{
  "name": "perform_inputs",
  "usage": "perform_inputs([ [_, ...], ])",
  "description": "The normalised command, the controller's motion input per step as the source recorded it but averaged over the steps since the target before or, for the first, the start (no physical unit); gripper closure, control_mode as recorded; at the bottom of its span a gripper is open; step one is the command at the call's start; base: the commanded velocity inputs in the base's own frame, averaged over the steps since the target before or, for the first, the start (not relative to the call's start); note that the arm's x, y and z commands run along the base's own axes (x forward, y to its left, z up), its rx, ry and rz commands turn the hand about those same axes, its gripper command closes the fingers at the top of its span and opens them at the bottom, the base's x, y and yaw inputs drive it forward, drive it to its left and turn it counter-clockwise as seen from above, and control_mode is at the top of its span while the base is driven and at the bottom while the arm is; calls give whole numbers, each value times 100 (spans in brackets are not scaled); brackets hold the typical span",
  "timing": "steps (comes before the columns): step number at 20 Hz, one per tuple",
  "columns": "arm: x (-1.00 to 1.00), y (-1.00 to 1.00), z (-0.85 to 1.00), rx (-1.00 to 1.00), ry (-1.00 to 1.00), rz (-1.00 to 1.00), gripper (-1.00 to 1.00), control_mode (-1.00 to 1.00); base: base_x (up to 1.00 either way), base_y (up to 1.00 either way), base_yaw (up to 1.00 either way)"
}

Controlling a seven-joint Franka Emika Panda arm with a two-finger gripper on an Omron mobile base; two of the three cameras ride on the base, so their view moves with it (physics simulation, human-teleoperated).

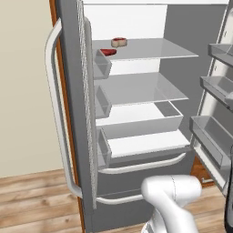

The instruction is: Place the steak on the counter behind the older steak on the same shelf of the fridge to maintain FIFO order. Close the fridge door when finished.

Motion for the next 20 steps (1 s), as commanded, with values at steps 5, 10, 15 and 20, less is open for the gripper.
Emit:
perform_inputs([
  [5,-100,-72,-8,22,-20,-28,-100,-100,0,0,0],
  [10,-92,-100,-4,20,-21,-18,-100,-100,0,0,0],
  [15,-26,-97,-25,16,-27,-5,-100,-100,0,0,0],
  [20,38,-69,-68,22,-22,0,-100,-100,0,0,0],
])
